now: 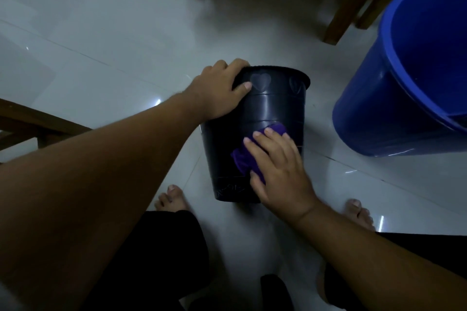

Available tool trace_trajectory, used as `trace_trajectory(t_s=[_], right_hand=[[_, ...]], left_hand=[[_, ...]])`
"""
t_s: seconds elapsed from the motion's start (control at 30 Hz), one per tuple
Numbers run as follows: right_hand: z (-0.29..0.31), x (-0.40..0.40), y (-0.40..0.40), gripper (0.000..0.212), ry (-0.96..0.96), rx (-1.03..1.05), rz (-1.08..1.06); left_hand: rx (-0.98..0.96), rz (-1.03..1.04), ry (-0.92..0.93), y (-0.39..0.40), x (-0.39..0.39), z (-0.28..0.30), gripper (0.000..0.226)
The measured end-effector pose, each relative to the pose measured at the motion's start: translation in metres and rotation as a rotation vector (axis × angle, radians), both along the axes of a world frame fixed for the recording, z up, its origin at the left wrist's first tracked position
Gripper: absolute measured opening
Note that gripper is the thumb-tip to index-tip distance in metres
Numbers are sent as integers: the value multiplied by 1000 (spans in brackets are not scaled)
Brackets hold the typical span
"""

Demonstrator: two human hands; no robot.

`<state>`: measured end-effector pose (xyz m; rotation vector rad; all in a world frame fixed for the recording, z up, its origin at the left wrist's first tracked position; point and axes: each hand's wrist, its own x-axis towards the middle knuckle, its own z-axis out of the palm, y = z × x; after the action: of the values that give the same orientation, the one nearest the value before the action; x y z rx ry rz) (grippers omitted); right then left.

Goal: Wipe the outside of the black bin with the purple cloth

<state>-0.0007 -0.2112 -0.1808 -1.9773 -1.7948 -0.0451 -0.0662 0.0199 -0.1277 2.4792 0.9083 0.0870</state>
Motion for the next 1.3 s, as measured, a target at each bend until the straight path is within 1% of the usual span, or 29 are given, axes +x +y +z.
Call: trace_trajectory(t_s=[0.1, 0.17, 0.23, 0.3, 0.37, 0.47, 0.57, 0.67, 0.73, 0.8, 0.9, 1.0, 1.1, 1.2, 1.3], right_hand=[[9, 1, 16, 59, 22, -8, -33], [19, 6, 40, 56, 58, -22, -104], [26, 10, 60, 57, 100, -17, -173], [25, 10, 57, 59, 108, -25, -192], [16, 5, 32, 62, 95, -26, -187], [2, -3, -3, 65, 73, 0, -100], [5, 10, 11, 60, 105, -16, -62], [24, 25, 54, 56, 181, -29, -180], [27, 23, 66, 57, 203, -36, -251], [23, 11, 52, 61, 168, -48, -245], [8, -8, 10, 63, 68, -8, -108], [3, -5, 5, 60, 8, 3, -33], [13, 4, 33, 59, 5, -33, -101], [21, 15, 59, 60, 93, -28, -218], [15, 15, 45, 61, 120, 0, -197]], left_hand=[[-6, 2, -21, 2, 2, 2, 52], [-8, 8, -33, 1, 1, 1, 51], [-2, 5, -38, -2, 3, 3, 50], [-4, 10, -36, -4, 7, 4, 46], [-4, 36, -36, -5, 9, 4, 43], [1, 65, -30, -6, 9, 1, 42], [-22, 77, -17, -4, 8, 2, 42], [-46, 48, -33, -2, 7, 5, 40], [-49, 40, -37, -2, 6, 5, 41], [-36, 43, -31, -2, 5, 5, 41], [-7, 51, -6, -4, 5, 2, 42], [30, 70, 11, -6, 8, -1, 43], [13, 108, 7, -3, 8, 0, 44], [-3, 114, -7, -1, 8, 3, 44], [5, 98, -10, -6, 9, 1, 44]])
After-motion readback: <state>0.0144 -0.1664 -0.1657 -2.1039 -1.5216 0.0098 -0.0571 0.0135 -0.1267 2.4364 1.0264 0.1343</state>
